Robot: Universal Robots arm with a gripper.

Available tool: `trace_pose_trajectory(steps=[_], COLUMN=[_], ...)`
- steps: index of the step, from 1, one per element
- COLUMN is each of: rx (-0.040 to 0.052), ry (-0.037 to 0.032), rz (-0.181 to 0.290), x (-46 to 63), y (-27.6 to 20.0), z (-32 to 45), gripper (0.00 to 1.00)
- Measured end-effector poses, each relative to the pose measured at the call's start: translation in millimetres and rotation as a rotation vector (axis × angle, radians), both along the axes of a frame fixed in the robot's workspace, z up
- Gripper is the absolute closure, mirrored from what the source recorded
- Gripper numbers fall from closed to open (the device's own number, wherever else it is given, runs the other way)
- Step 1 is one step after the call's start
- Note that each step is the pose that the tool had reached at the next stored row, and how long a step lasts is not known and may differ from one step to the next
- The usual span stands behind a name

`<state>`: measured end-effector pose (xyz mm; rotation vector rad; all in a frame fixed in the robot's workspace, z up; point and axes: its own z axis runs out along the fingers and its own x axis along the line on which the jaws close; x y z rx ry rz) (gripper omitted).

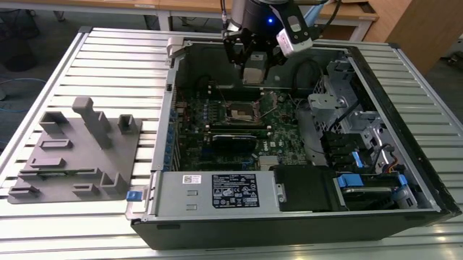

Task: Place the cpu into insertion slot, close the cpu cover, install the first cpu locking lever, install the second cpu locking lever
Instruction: 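Place the cpu into insertion slot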

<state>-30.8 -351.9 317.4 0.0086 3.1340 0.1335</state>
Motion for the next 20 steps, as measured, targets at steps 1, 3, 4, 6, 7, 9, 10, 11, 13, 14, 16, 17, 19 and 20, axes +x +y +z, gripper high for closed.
trace_pose_trajectory(steps=[1,3,4,6,7,9,10,11,13,14,16,17,19,20], rx=[-0.0002,-0.0015,-0.0024,-0.0030,-0.0032,-0.0034,-0.0036,-0.0037,-0.0035,-0.0036,-0.0035,-0.0035,-0.0035,-0.0035], ry=[0.0000,-0.0003,-0.0005,-0.0017,-0.0026,-0.0038,-0.0037,-0.0037,-0.0038,-0.0038,-0.0038,-0.0038,-0.0038,-0.0038], rz=[0.000,0.000,0.000,0.000,0.000,0.000,0.000,0.000,0.000,0.000,0.000,0.000,0.000,0.000], x=[0.0,0.0,0.0,0.0,0.0,0.0,0.0,0.0,0.0,0.0,0.0,0.0,0.0,0.0], y=[0.0,0.0,0.0,0.0,0.0,0.0,0.0,0.0,0.0,0.0,0.0,0.0,0.0,0.0], z=[0.0,-1.3,-2.8,-6.0,-7.6,-9.6,-9.6,-9.6,-11.5,-11.5,-11.6,-11.6,-11.6,-11.6], gripper=[0.46,0.46,0.46,0.46,0.46,0.46,0.46,0.46,0.46,0.46,0.46,0.46,0.46,0.46])
